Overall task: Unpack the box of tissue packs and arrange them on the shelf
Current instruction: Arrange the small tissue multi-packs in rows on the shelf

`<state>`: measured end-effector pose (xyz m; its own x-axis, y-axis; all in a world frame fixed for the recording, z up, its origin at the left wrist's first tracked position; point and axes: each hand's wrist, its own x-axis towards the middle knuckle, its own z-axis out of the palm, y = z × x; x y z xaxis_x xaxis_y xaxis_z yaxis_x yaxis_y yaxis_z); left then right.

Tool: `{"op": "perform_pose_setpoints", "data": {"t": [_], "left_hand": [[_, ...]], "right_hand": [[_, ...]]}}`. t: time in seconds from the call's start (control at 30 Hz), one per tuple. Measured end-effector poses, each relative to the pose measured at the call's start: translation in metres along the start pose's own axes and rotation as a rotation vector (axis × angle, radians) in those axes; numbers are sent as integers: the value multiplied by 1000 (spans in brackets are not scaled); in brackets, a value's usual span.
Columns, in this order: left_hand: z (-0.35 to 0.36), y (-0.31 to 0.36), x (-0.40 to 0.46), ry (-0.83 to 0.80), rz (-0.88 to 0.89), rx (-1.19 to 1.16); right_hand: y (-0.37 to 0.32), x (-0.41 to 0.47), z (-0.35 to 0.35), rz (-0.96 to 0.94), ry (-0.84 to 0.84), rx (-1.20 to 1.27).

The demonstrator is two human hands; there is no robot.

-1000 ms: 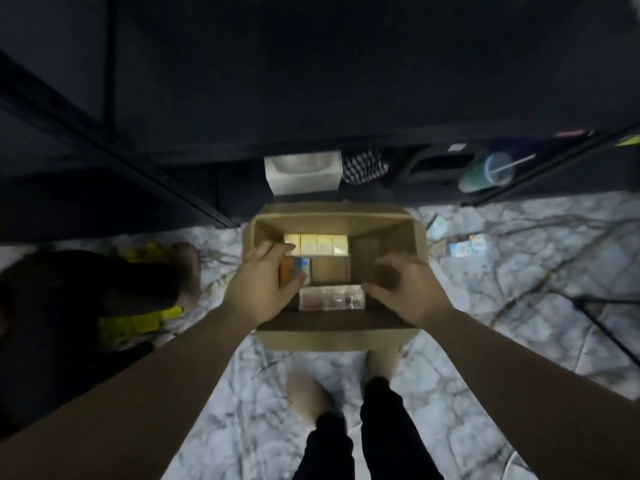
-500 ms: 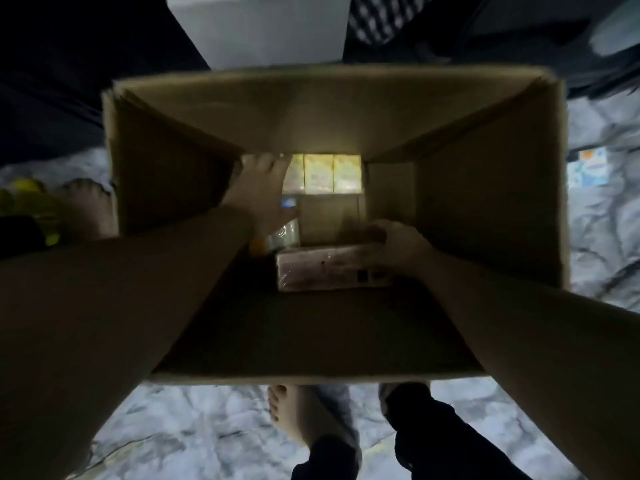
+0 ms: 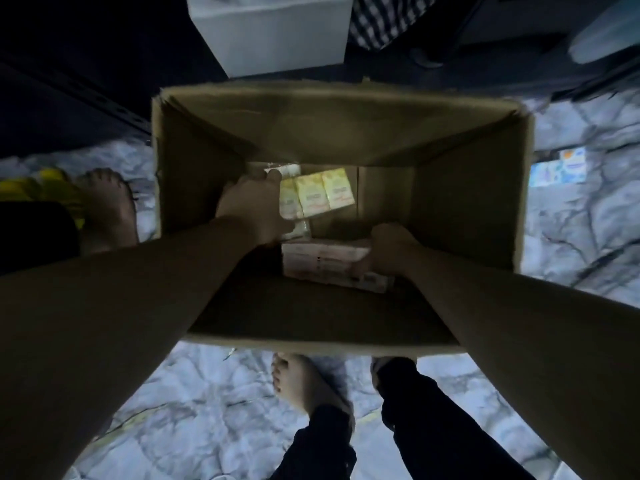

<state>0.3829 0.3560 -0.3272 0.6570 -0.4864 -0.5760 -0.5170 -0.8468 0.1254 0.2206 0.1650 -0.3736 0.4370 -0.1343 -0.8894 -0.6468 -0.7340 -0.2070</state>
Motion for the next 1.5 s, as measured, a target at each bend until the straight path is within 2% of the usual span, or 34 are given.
{"op": "perform_pose_setpoints", "data": {"t": [0.13, 0.3, 0.57, 0.77, 0.97, 1.13, 1.5], "left_hand": [[-43, 9, -59, 42, -2, -71], [-121, 23, -143, 127, -14, -290], [-257, 35, -286, 272, -25, -507], [-341, 38, -375, 451, 39, -536], [-417, 32, -427, 601, 128, -571], [-482, 25, -452, 725, 201, -516], [-608, 26, -485, 921, 309, -454]], "right_hand": [[-3, -68, -18, 25, 118, -11], [-15, -193, -56, -9, 275, 48], [-44, -398, -119, -154, 516, 276], [-52, -519, -151, -281, 721, 344], [-56, -595, -174, -338, 940, 360], [-79, -644, -214, -520, 1155, 332], [-91, -710, -304, -565, 1377, 345]]}}
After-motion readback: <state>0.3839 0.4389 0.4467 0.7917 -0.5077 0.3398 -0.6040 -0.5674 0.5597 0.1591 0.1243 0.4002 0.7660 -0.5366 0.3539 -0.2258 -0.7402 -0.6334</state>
